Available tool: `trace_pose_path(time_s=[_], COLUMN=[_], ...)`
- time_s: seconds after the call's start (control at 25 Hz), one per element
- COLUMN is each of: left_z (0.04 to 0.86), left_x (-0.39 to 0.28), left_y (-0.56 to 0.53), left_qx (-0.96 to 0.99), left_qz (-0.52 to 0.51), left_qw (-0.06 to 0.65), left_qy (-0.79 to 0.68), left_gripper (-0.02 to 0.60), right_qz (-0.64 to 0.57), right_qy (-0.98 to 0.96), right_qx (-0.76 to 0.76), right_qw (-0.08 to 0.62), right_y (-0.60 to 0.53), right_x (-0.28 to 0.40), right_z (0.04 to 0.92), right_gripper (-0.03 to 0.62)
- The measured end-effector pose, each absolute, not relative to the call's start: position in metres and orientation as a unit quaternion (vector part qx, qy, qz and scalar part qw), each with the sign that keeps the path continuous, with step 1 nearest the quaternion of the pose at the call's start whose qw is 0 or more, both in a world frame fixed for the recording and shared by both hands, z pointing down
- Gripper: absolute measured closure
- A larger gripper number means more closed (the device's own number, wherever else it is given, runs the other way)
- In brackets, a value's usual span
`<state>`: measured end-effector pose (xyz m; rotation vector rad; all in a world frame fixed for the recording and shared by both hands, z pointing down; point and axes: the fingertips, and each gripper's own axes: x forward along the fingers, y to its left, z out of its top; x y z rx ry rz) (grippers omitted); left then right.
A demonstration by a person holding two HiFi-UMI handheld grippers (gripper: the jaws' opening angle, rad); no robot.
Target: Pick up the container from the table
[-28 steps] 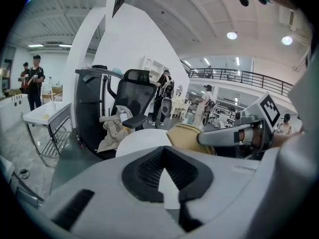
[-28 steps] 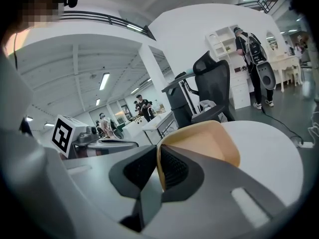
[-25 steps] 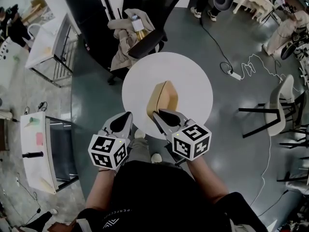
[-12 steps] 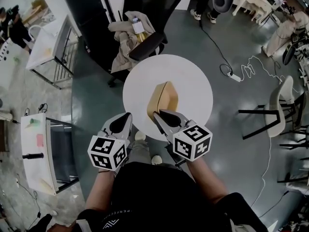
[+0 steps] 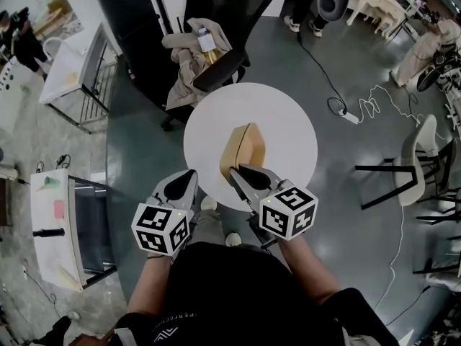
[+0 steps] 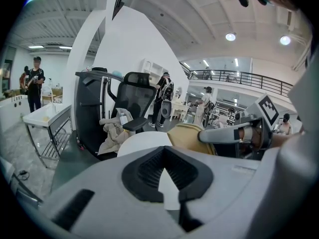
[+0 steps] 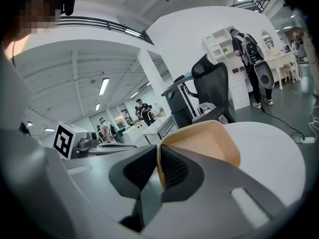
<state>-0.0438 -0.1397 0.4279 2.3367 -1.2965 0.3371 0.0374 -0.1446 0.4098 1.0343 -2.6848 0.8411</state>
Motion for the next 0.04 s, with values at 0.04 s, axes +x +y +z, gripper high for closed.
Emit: trace_pose_path(time_s=[0.04], left_z=[0.4283], left_x=[-0.0440], left_y=[-0.1395], left_qx=[0.846], left_qz=[0.122], left_qw=[0.222], left_qy=[-0.469], left_gripper=[0.580], right_qz=[0.279], right_qy=[-0.893], right_qx=[0.344], right_qw=[0.072], right_y=[-0.1448], right_x=[0.0374], right_z=[0.4100], right_gripper=[0.569])
